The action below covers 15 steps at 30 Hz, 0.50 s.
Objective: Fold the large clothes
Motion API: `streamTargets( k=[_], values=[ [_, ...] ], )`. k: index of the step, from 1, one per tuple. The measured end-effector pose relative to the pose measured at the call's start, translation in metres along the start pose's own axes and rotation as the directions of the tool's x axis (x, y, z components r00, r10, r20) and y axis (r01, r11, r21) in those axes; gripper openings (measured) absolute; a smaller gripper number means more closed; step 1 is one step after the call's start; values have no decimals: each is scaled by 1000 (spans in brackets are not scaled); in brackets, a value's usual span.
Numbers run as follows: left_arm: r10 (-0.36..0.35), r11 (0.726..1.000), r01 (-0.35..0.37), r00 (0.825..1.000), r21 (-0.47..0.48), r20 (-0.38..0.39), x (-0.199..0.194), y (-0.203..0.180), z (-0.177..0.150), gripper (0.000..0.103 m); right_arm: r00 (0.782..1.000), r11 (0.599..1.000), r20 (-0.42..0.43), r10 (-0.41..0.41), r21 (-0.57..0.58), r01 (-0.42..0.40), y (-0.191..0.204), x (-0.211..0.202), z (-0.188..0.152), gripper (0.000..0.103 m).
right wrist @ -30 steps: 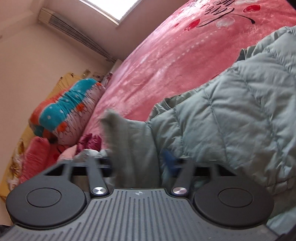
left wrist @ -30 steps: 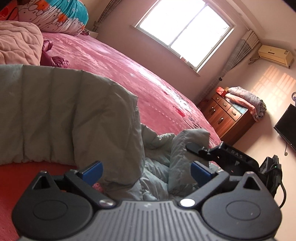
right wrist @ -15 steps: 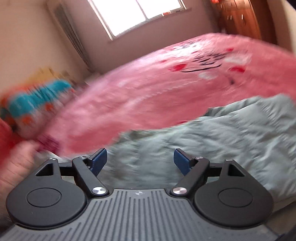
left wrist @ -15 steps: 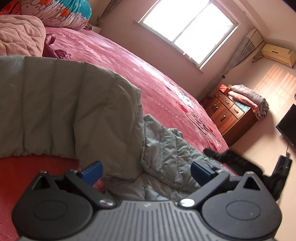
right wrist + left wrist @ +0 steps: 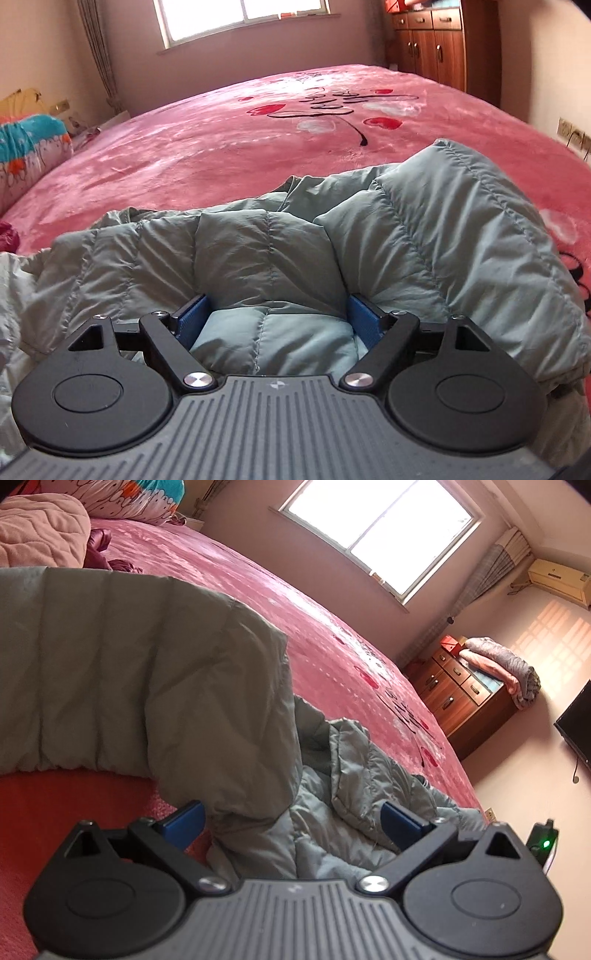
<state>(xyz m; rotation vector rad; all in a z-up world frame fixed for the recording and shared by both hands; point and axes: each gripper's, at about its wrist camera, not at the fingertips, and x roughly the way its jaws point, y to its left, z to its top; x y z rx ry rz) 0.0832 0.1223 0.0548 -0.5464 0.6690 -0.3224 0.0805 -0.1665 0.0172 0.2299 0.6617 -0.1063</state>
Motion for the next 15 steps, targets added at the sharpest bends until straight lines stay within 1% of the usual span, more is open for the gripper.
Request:
streamTargets(
  k=[3,4,5,7,9,10,11,12,13,15],
  values=[
    [4,1000,-4,1000,8,-2,1,0,0,101,998,998,8,62,-4,-62,3,-11,3,103],
    [5,1000,-5,1000,8,-3,2,0,0,101,997,997,31,73,-9,-72,3,-19,3,103],
    [4,1000,-4,1000,9,-3,2,0,0,101,996,998,60,67,-16,-66,2,-28,4,103],
    [3,1000,-3,1000,13,-1,2,-1,1,101,993,999,112,37,-22,-35,-8,-45,6,103],
    [4,1000,-4,1000,21,-2,3,-4,0,101,986,999,165,-24,-17,27,-21,-59,10,103],
    [4,1000,-4,1000,25,-4,3,-4,-1,101,981,998,182,-60,-8,63,-29,-61,12,103],
    [4,1000,-4,1000,27,-8,4,-5,-1,101,980,996,180,-88,3,89,-38,-60,14,101],
    [3,1000,-3,1000,30,-11,5,-6,-2,101,980,995,169,-103,15,102,-46,-57,15,96],
    [2,999,-2,1000,35,-13,6,-7,-3,101,980,993,157,-119,25,117,-55,-52,14,89],
    [4,999,-3,1000,47,-18,8,-8,-4,101,982,989,121,-147,37,143,-66,-37,11,80]
  ],
)
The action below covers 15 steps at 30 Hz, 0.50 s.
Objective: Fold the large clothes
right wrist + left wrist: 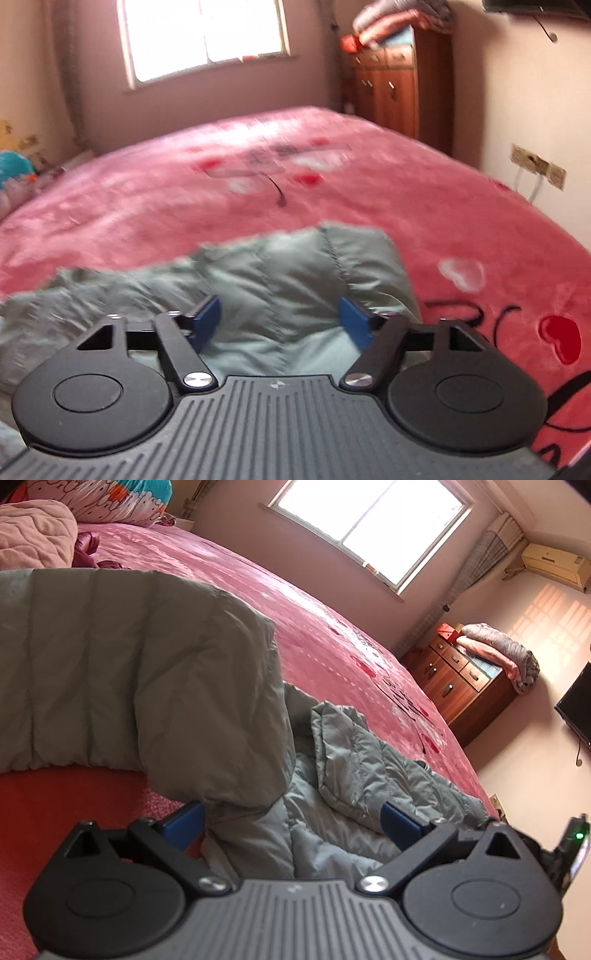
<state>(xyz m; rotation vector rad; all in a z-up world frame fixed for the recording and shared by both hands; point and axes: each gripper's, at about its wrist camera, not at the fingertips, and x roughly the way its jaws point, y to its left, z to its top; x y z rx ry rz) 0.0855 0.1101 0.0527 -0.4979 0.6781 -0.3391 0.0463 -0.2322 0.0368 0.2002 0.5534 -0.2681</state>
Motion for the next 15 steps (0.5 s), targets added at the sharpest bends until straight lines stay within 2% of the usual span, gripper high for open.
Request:
streamTargets(
  k=[2,7,12,15],
  values=[
    [6,1000,-6,1000,8,-4,3,-2,-1,101,999,1000,-33,-11,1,11,-8,9,-8,78],
    [13,1000,-12,1000,10,-11,5,0,-3,101,998,997,-52,-47,-60,44,-2,28,-25,80],
    [17,999,-17,1000,30,-19,11,-4,-6,101,995,988,-38,-90,-127,85,15,35,-23,82],
    [27,999,-27,1000,47,-15,13,-8,-8,101,995,986,-33,-98,-135,93,10,27,-21,88]
  ],
)
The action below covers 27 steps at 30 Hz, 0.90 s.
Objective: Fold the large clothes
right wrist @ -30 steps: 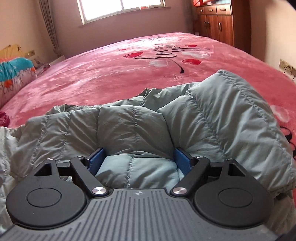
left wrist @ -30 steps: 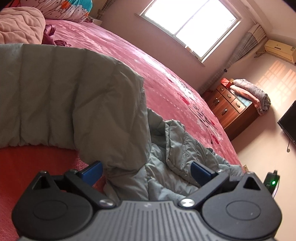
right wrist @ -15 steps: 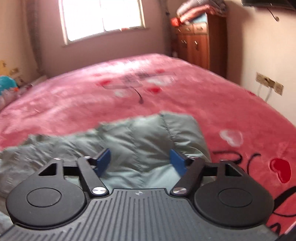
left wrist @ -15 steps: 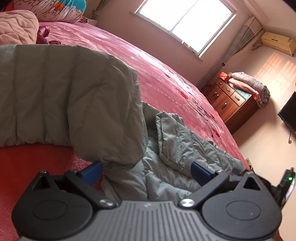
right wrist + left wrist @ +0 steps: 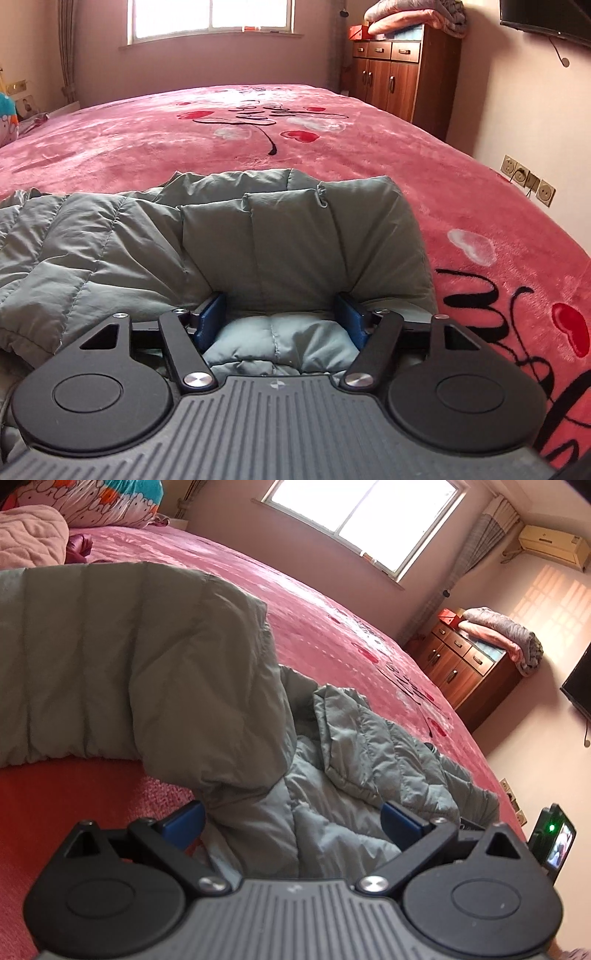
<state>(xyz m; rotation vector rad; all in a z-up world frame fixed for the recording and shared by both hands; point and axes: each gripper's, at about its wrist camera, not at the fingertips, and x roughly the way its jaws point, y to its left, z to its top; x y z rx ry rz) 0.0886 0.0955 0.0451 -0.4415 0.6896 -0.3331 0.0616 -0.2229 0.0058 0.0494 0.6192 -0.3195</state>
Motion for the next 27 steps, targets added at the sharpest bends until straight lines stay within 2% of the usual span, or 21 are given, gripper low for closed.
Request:
streamTargets(
  k=[4,10,15,18,21,27],
  values=[
    [22,1000,-22,1000,-11,10,-2,0,-1,101,1000,1000,-11,-28,-2,28,1,-10,6,102],
    [77,995,-72,994,-75,75,-15,8,1,101,999,995,43,-27,102,23,-19,-79,-6,103],
    [177,981,-161,971,-109,158,-35,16,1,101,997,991,62,-47,127,39,-29,-130,-35,103],
    [260,962,-233,940,-141,222,-51,24,-2,101,993,993,97,-63,101,53,-28,-160,-51,103],
    [345,935,-306,900,-178,264,-69,38,-3,101,992,998,118,-35,50,29,-25,-185,-63,103],
    [500,863,-434,805,-258,319,-106,69,-8,101,986,997,166,-11,-72,23,-3,-225,-82,103]
  ],
)
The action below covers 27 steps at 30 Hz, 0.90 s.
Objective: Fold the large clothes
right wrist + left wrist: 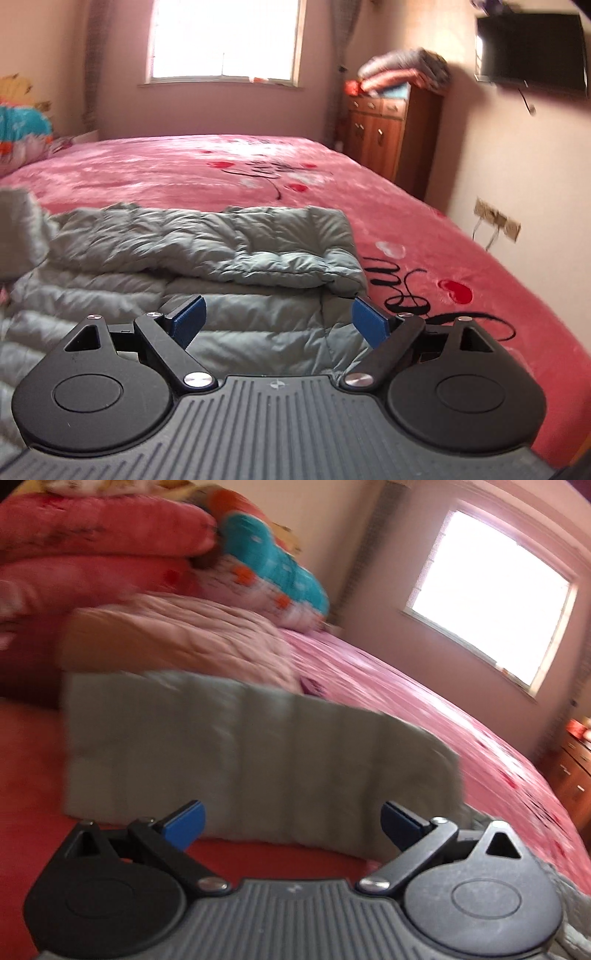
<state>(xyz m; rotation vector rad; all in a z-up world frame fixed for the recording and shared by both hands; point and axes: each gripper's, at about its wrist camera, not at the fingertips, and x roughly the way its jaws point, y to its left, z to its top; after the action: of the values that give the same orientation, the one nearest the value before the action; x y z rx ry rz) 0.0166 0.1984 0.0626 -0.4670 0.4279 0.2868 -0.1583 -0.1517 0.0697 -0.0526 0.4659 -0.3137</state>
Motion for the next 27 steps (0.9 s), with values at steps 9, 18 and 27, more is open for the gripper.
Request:
streamTargets(
  k=[9,18,27],
  values=[
    [147,989,-142,981,-49,124,-8,79,23,99,997,998,-56,55,-24,-57,9,-27,-8,103],
    [153,984,-139,980,-108,127,26,150,42,99,994,998,-90,60,25,-58,17,-30,-17,103],
    [50,998,-49,998,-34,43,56,143,32,77,993,995,-77,88,-36,-91,35,-32,-22,103]
  ],
)
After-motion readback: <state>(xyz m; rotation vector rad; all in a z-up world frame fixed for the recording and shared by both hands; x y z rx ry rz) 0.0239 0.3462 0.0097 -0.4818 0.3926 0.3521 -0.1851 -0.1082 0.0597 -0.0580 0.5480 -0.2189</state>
